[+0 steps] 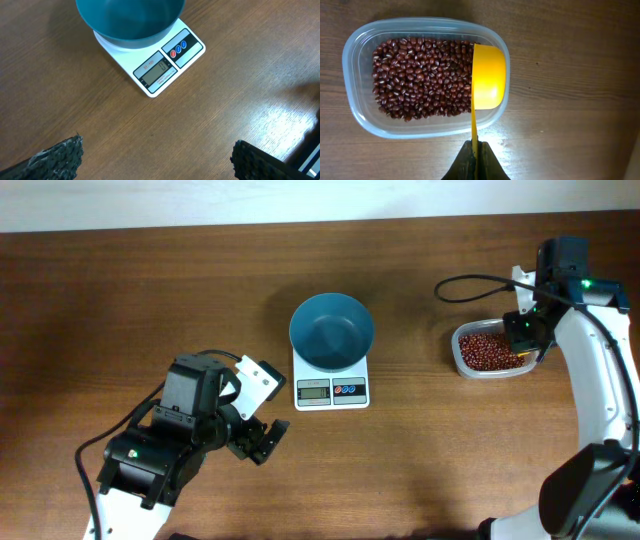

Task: Scoop item into bowl and weigh 50g on scale
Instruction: 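Push the yellow scoop down into the red beans with right gripper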

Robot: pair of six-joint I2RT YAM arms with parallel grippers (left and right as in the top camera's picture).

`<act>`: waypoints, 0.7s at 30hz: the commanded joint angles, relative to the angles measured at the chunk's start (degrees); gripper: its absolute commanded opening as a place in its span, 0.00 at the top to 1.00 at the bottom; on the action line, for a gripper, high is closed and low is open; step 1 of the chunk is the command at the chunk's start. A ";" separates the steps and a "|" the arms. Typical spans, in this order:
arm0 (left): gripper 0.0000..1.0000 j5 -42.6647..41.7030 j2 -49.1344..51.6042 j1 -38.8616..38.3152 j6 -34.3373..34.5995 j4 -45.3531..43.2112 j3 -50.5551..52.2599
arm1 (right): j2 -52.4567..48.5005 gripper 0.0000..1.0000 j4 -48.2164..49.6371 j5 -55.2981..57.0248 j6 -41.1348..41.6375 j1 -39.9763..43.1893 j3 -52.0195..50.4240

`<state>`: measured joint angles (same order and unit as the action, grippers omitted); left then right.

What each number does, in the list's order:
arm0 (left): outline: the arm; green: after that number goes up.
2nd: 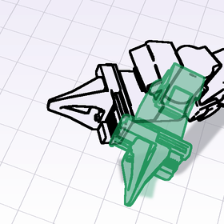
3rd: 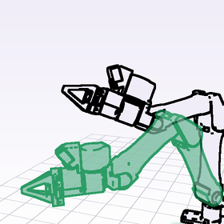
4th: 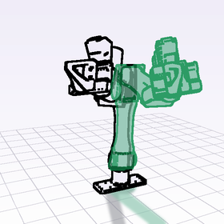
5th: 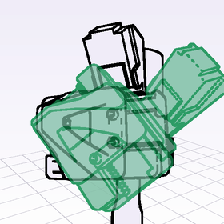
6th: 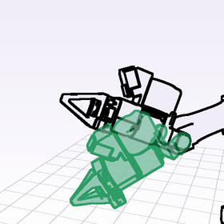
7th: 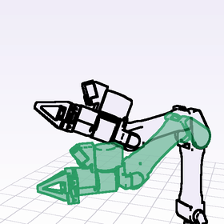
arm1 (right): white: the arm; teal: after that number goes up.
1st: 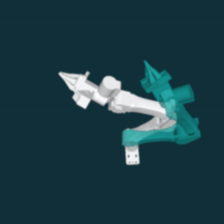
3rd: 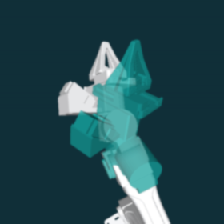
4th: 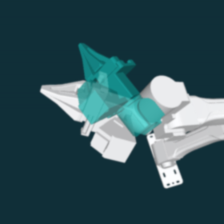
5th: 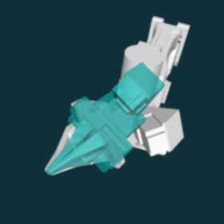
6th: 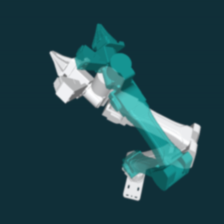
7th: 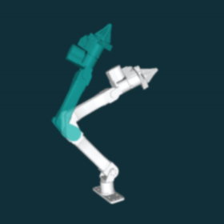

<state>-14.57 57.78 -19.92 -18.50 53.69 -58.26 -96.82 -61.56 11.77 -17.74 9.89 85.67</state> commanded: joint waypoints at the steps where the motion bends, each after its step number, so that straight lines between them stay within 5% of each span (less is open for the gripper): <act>1: 0.01 -0.85 0.02 -0.17 -1.09 -0.17 -0.13 | -1.46 0.96 0.48 4.11 0.42 -1.62 -0.52; 10: 0.01 -0.85 0.02 -0.17 -1.07 -0.20 -0.13 | -4.79 0.96 -0.52 6.91 0.46 -4.28 -0.94; 21: 0.01 -0.85 0.02 -0.17 -1.09 -0.20 -0.13 | -4.83 0.96 -2.49 -7.13 5.07 -4.44 -0.94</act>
<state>-14.59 57.78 -19.92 -18.50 53.69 -58.26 -100.99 -63.64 9.08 -15.16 5.63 85.25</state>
